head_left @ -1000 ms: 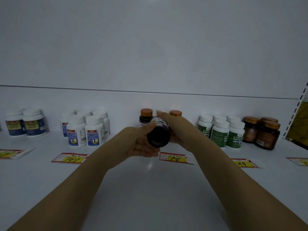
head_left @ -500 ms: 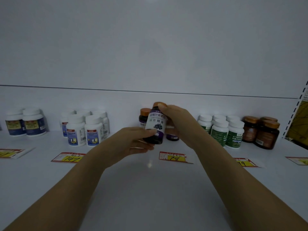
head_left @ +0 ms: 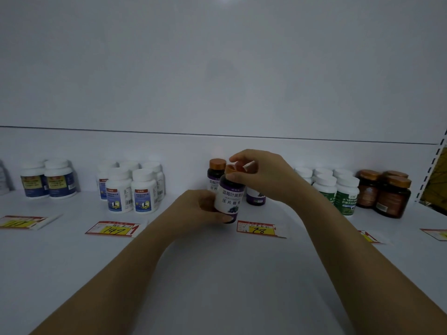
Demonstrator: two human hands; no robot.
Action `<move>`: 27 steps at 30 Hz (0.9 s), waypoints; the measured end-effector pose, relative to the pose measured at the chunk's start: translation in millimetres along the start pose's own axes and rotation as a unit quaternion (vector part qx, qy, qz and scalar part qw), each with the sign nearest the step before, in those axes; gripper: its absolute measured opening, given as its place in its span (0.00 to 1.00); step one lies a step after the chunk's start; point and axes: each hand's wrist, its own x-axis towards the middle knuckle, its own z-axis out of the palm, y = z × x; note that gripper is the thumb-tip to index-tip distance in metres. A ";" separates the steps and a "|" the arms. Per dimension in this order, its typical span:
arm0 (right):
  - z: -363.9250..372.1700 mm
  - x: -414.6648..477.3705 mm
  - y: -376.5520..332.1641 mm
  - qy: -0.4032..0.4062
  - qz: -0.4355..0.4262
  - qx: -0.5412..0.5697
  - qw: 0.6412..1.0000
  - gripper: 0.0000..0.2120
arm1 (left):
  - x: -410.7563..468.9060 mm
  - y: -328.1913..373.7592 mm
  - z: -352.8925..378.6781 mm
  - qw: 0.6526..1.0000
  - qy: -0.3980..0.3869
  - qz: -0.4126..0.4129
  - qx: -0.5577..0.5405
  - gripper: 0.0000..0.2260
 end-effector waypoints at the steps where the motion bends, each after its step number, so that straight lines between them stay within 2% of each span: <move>1: -1.5 2.2 -0.2 0.000 0.007 -0.011 1.000 0.16 | 1.7 -1.8 0.6 1.000 0.002 0.001 0.022 0.15; 2: -3.1 5.8 -0.1 0.003 0.015 -0.019 1.000 0.16 | 3.1 -3.1 1.3 0.998 0.001 -0.001 0.057 0.18; 5: -8.4 22.0 -0.4 0.006 0.039 -0.042 0.998 0.16 | 1.9 -4.7 4.9 0.982 -0.022 -0.031 0.184 0.35; 8: -12.0 40.0 -0.2 0.005 0.046 -0.067 0.997 0.17 | 0.5 -10.2 9.1 0.967 -0.046 -0.046 0.246 0.40; 17: 8.8 66.5 20.0 -0.035 0.055 -0.152 0.986 0.11 | 7.6 -25.2 13.1 0.919 -0.103 -0.058 0.376 0.39; 24: 22.4 64.0 29.9 -0.026 0.071 -0.235 0.969 0.17 | 10.0 -30.9 15.1 0.902 -0.118 -0.057 0.411 0.37; 27: 19.3 59.5 31.3 -0.018 0.087 -0.225 0.970 0.21 | 9.5 -30.8 15.2 0.901 -0.118 -0.058 0.414 0.37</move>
